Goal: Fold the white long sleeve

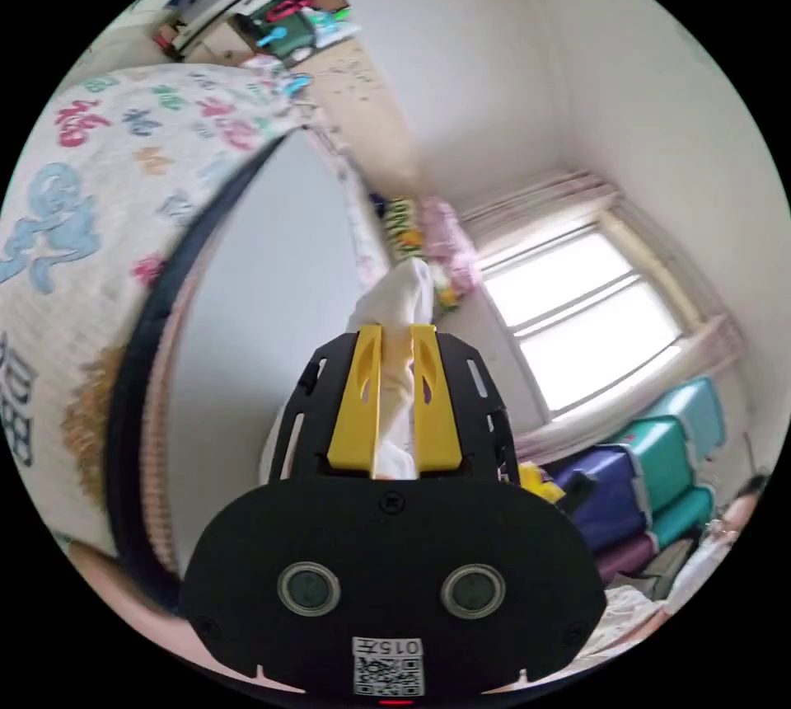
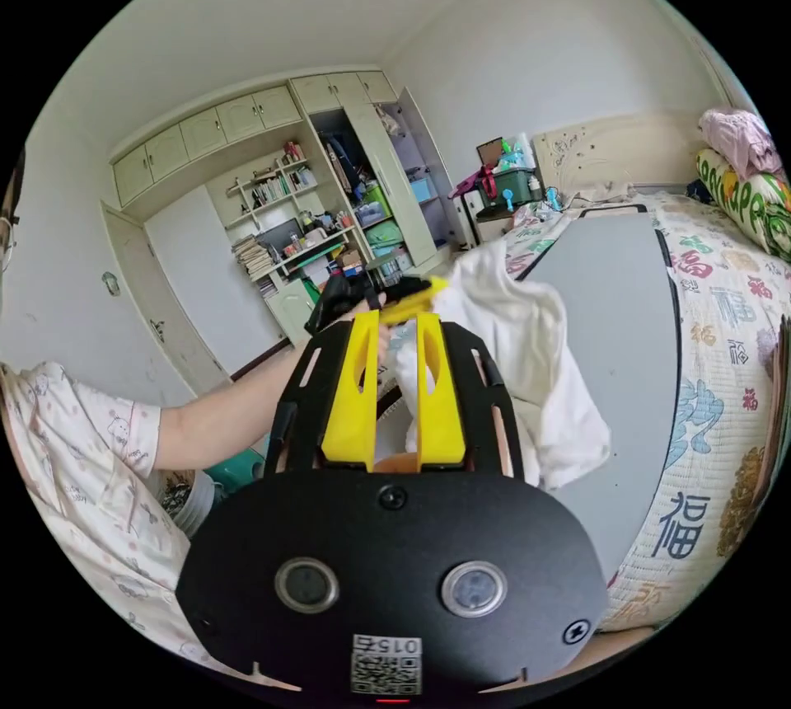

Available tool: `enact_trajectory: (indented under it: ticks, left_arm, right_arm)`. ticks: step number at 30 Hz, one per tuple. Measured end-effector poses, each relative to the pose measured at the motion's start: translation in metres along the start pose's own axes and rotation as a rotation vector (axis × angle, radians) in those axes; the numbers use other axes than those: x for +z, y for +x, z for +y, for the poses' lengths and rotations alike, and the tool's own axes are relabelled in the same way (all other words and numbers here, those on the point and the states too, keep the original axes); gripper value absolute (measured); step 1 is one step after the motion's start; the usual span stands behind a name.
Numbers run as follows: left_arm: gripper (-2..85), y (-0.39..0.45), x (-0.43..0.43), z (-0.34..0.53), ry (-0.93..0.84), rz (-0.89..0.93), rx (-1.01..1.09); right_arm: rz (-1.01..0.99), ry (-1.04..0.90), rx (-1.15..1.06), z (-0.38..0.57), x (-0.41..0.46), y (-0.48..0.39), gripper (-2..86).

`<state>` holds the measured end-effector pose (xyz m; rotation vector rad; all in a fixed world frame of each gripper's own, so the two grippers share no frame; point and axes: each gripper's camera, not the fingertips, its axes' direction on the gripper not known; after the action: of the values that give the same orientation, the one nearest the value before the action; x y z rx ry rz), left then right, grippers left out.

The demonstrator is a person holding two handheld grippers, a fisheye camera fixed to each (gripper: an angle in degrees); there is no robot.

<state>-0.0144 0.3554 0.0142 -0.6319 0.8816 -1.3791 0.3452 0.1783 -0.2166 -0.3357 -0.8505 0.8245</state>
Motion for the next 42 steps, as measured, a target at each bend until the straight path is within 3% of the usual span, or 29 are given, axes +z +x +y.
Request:
enact_trajectory:
  ticks: [3,6,13,19,24,27,31,36,42]
  left_arm:
    - [5.9,-0.010,-0.028,0.018,0.086,0.050,-0.003]
    - [6.5,0.014,-0.056,0.039,0.113,-0.011,0.073]
    - [9.2,0.069,-0.036,0.152,-0.165,0.027,0.186]
    - [12.9,0.156,-0.003,0.207,-0.179,-0.215,0.451]
    - [13.0,0.255,0.012,0.232,-0.053,-0.515,0.811]
    - [11.5,0.278,0.033,0.254,-0.109,-0.628,0.969]
    - [7.1,0.265,0.039,0.247,-0.204,-0.678,0.906]
    - [1.5,0.249,-0.084,0.236,0.010,-0.570,0.687]
    - [0.6,0.203,-0.244,0.248,0.260,-0.629,0.466]
  right_arm:
    - [0.063,-0.031,0.034,-0.006,0.009,0.028,8.4]
    - [0.087,-0.084,0.049,-0.014,0.024,0.055,9.6]
    - [0.146,-0.144,0.037,-0.027,0.062,0.090,9.7]
    - [0.053,-0.235,0.087,0.008,0.113,0.096,9.6]
    - [0.047,-0.211,0.168,0.029,0.125,0.101,9.6]
    - [0.068,-0.233,0.169,0.025,0.132,0.103,9.7]
    - [0.067,-0.228,0.163,0.008,0.147,0.100,9.7]
    - [0.073,-0.284,0.045,-0.041,0.216,0.073,9.5]
    - [0.184,-0.377,-0.064,-0.116,0.365,0.055,10.3]
